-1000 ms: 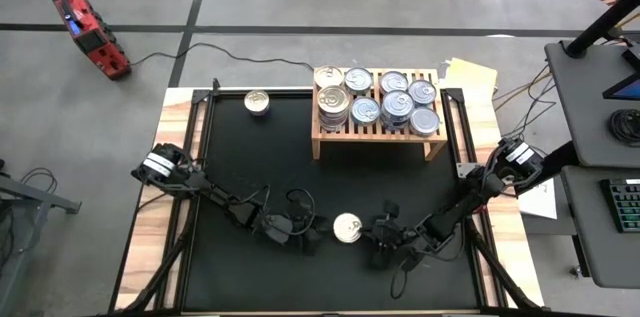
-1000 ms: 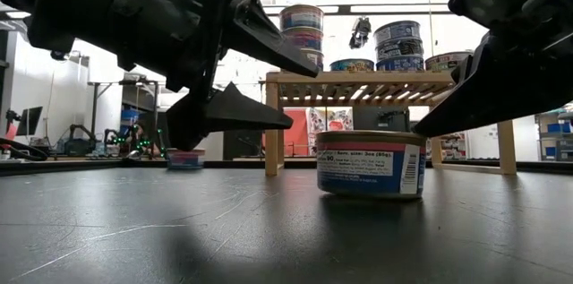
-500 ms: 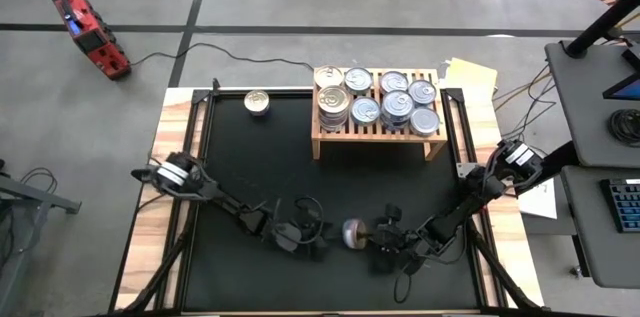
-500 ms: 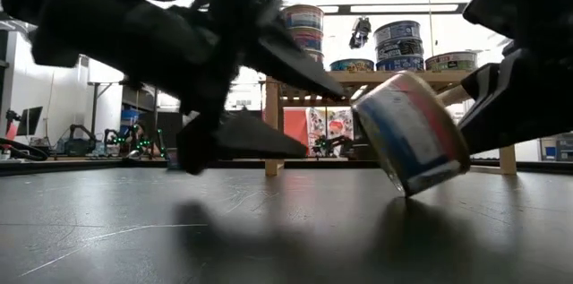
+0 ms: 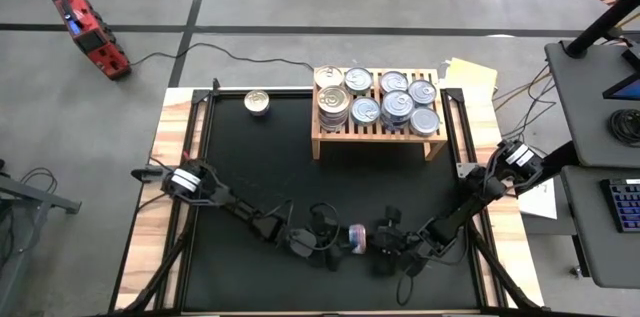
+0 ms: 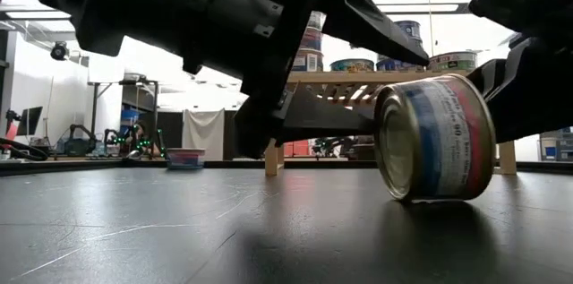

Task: Stack canned seafood by type on shelf
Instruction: Stack the blue-pink tuna can on top of the blue-pink tuna can on the shelf

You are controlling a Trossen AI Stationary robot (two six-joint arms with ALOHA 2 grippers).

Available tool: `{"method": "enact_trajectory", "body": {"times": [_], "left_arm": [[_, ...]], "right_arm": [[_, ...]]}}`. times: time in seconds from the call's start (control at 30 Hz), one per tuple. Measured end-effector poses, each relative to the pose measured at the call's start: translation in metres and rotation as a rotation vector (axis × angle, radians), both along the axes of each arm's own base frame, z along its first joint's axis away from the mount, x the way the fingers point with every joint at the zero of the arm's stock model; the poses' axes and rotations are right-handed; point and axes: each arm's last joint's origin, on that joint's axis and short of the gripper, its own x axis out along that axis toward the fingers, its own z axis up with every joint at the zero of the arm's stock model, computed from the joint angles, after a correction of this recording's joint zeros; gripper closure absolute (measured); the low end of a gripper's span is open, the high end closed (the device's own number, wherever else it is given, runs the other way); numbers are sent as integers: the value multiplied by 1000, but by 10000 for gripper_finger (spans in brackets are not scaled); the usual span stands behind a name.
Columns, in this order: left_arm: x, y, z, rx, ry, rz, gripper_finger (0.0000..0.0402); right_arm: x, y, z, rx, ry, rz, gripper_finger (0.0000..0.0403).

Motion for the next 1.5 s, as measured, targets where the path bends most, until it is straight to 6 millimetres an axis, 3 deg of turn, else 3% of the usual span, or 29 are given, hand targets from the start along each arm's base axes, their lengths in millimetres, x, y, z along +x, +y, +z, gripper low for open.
{"method": "enact_trajectory", "body": {"times": [0.57,1.03,1.23,1.5], "left_arm": [[1,6,-2,42,13,13,99],[2,5,-1,39,11,8,99],[9,-1,8,72,4,-131,99],[17,-5,13,112,117,-140,99]], "right_arm": [[0,1,3,-36,-51,-41,394],[-3,-2,21,-16,-79,-44,394],[-3,2,20,62,-46,13,394],[-3,6,19,73,-57,34,394]]}}
